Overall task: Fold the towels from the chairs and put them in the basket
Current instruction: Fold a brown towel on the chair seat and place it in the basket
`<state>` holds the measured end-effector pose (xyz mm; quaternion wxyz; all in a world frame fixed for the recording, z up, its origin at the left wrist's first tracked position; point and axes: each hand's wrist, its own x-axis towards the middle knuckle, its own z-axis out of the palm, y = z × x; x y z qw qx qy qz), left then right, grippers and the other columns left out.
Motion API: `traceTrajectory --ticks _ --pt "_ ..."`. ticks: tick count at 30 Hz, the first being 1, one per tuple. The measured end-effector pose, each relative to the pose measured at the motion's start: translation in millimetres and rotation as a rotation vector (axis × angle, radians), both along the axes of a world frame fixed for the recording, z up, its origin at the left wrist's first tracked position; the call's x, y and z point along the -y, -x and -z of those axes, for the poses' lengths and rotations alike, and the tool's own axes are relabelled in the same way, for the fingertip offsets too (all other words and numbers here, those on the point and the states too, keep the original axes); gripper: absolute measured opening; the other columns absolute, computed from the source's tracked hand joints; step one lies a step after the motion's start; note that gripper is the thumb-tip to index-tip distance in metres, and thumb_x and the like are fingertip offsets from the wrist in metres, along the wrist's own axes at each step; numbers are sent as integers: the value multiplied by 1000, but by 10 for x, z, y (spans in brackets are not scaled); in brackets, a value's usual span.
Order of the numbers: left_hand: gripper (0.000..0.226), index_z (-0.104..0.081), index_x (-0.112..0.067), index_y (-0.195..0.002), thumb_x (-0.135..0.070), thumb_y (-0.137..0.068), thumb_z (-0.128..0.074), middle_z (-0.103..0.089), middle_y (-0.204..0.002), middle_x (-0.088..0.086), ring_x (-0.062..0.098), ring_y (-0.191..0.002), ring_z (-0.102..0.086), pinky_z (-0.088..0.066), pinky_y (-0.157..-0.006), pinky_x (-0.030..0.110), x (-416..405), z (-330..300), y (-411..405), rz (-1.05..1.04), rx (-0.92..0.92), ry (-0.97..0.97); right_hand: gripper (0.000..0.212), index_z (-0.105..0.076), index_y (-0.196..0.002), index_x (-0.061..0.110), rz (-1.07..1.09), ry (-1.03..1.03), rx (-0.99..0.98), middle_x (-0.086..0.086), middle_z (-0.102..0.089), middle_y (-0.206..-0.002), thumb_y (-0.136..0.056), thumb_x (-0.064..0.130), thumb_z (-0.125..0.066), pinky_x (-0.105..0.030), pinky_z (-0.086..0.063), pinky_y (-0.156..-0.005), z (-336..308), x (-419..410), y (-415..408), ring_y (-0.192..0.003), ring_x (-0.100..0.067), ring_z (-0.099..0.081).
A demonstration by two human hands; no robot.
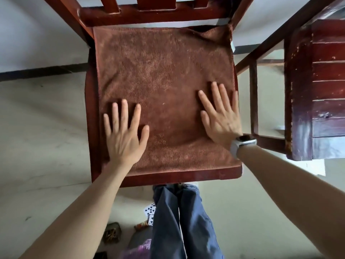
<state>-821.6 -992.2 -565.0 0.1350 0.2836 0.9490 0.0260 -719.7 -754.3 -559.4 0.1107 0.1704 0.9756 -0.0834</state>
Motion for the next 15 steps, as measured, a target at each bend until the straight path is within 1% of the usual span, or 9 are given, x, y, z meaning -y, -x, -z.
traceTrajectory --ticks 3,5,7,8,10,12,13,15 --pt "61 -19 -21 -146 -47 -91 -24 -14 -154 14 33 -143 -8 -6 -113 54 237 34 11 -48 -11 15 56 -9 -146 29 115 5 65 -8 -8 -156 -92 42 -17 -57 -2 -113 62 -259 -258 -144 -27 -5" --pt "62 -21 -18 -146 -46 -90 -24 -14 -155 14 34 -142 -8 -8 -113 56 402 7 -22 -112 8 8 60 -3 -147 26 223 19 122 -10 -3 -157 -91 44 -11 -57 2 -113 44 -384 -499 -144 -25 -1" --pt "63 -22 -14 -145 -44 -90 -23 -13 -154 15 34 -143 -9 -8 -112 57 513 -40 -82 -153 38 7 62 -7 -147 19 263 25 145 -13 -4 -156 -90 43 -9 -58 2 -113 -13 -409 -710 -144 -27 -3" --pt "63 -23 -12 -145 -43 -90 -23 -14 -154 16 33 -142 -10 -7 -111 58 553 -69 -123 -156 45 8 62 -10 -147 15 271 40 117 -16 -8 -155 -91 41 -12 -58 2 -113 -54 -382 -792 -144 -30 -6" --pt "62 -27 -6 -142 -40 -90 -25 -18 -153 18 33 -142 -13 -8 -111 58 617 -136 -215 -158 45 0 57 -20 -143 10 284 86 4 -21 -21 -151 -90 30 -23 -56 -3 -112 -152 -270 -896 -140 -35 -19" --pt "59 -36 -2 -137 -36 -90 -32 -28 -149 20 34 -139 -21 -12 -111 56 683 -209 -325 -177 21 -24 48 -35 -131 5 197 80 -122 -26 -41 -136 -85 19 -34 -54 -16 -110 -237 -91 -961 -127 -36 -35" --pt "55 -41 -2 -133 -34 -89 -37 -35 -145 21 35 -136 -27 -15 -110 55 722 -243 -385 -184 -2 -41 40 -41 -119 3 112 50 -180 -27 -50 -124 -82 16 -37 -52 -25 -104 -262 4 -995 -116 -35 -41" --pt "42 -52 -4 -120 -29 -88 -43 -48 -131 19 34 -124 -38 -25 -105 50 792 -306 -508 -118 -74 -79 23 -47 -98 2 -60 4 -236 -24 -59 -98 -79 14 -42 -46 -34 -85 -292 160 -1061 -89 -34 -49"
